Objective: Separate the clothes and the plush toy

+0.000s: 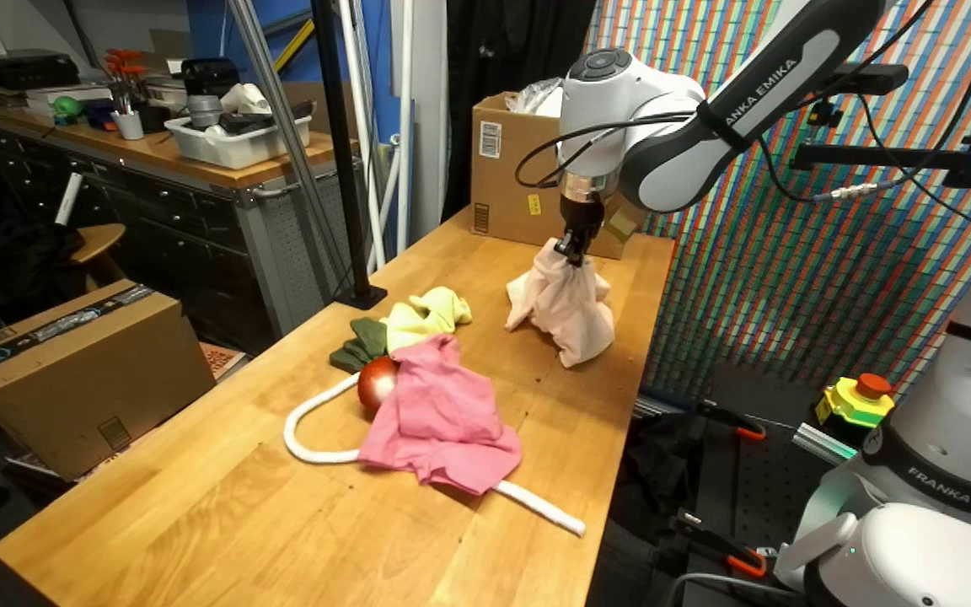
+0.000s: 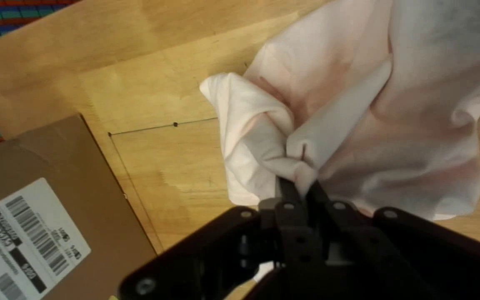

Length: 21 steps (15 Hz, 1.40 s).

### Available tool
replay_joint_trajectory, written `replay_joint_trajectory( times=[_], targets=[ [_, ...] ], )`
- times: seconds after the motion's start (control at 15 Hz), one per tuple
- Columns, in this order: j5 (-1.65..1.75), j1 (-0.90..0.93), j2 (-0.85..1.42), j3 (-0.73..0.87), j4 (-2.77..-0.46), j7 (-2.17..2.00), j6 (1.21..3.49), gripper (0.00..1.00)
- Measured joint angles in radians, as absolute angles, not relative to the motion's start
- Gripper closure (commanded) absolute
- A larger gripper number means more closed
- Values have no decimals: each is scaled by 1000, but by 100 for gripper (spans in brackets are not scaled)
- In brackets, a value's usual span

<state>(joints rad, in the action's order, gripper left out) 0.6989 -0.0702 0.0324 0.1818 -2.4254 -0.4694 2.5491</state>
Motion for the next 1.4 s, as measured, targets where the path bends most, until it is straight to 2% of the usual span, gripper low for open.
replay_joint_trajectory(
  times=[0.6,1.4],
  targets=[
    [897,-169,-6,197,-2431,-735,2467,97],
    [1001,-236,50,243,-2330,-965,2493,95]
  ],
)
